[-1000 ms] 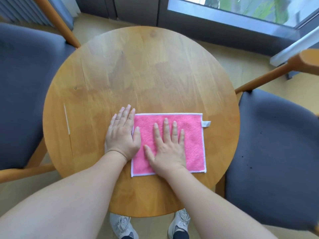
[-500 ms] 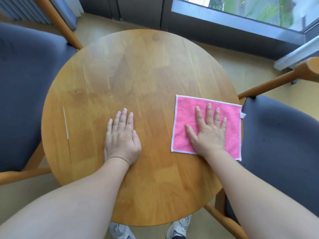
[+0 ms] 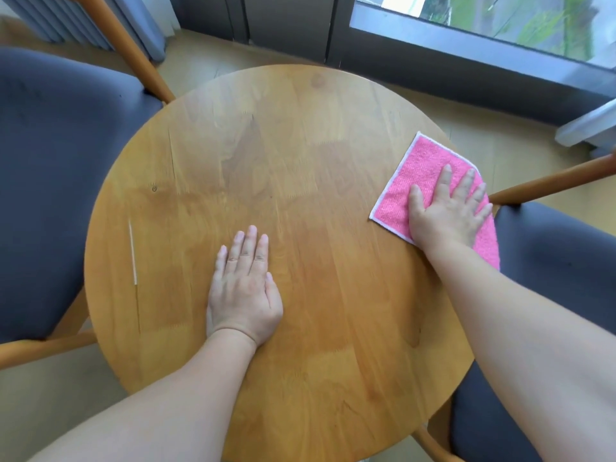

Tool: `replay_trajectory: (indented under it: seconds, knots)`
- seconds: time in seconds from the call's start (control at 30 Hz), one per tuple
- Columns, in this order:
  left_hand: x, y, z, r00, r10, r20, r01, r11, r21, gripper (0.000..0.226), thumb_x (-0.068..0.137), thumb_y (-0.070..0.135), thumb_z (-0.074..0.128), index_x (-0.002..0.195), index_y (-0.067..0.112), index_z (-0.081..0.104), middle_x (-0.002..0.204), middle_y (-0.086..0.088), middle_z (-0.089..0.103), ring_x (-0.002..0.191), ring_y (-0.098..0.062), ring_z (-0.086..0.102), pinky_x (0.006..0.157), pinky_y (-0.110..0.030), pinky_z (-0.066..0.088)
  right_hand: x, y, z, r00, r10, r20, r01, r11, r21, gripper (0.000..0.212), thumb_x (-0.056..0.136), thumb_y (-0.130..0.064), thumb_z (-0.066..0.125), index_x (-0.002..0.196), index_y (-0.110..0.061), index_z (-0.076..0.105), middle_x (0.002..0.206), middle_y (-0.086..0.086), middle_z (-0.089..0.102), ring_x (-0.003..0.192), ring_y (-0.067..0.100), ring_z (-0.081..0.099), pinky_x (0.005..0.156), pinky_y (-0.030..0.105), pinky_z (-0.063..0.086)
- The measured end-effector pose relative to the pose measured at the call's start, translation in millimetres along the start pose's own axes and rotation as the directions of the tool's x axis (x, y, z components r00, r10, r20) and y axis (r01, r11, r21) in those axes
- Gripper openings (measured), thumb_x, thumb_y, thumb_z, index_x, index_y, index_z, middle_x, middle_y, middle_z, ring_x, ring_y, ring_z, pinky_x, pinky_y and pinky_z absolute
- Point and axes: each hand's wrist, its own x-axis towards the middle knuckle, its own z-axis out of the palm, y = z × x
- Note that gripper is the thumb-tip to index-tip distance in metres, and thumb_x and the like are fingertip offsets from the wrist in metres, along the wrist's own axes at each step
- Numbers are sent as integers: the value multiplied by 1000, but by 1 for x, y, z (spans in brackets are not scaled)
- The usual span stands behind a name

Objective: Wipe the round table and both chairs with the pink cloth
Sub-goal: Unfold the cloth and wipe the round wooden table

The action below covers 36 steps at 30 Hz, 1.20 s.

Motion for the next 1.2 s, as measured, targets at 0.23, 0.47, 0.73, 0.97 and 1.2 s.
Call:
replay_trajectory:
  seconds: [0.23,0.47,0.73,0.97,1.2]
  knots:
    - [-2,0,0,1000,5,-10,-6,1000,-7,60,87,24,26,143,5,37,153,-8,28,142,-19,23,118,-34,4,-14,-14,-3,995,-99,21,100,994,-43,77,90,-63,13,154,-23,-4,160,13,-9,146,35,-11,116,54,-5]
    - [-4,0,-3,998,-46,-38,44,998,-42,62,88,28,23,143,4,38,153,-10,30,143,-21,24,118,-32,0,-81,-72,12,918,-393,61,396,916,-56,80,85,-63,6,153,-21,-4,160,11,-11,146,33,-13,116,51,-10]
    - [-6,1,-4,997,-67,-46,65,997,-45,63,86,31,26,141,4,42,152,-12,34,142,-24,28,118,-39,5,-137,-93,25,818,-561,127,569,821,-40,77,87,-62,5,151,-21,-9,153,3,-27,143,27,-27,114,47,-20]
    - [-6,0,-3,995,-94,-45,91,994,-56,61,87,32,27,140,5,43,151,-11,35,141,-25,29,117,-43,8,-98,-79,17,717,-687,116,696,713,-82,73,88,-68,9,148,-32,-12,155,-6,-22,144,19,-22,116,43,-16]
    - [-1,-1,-3,970,-237,-48,233,970,-77,62,86,29,26,143,8,39,154,-9,30,143,-24,24,118,-39,5,-29,-87,1,789,-611,73,615,785,-76,76,87,-70,8,153,-33,0,161,-3,-8,147,21,-12,118,44,-9]
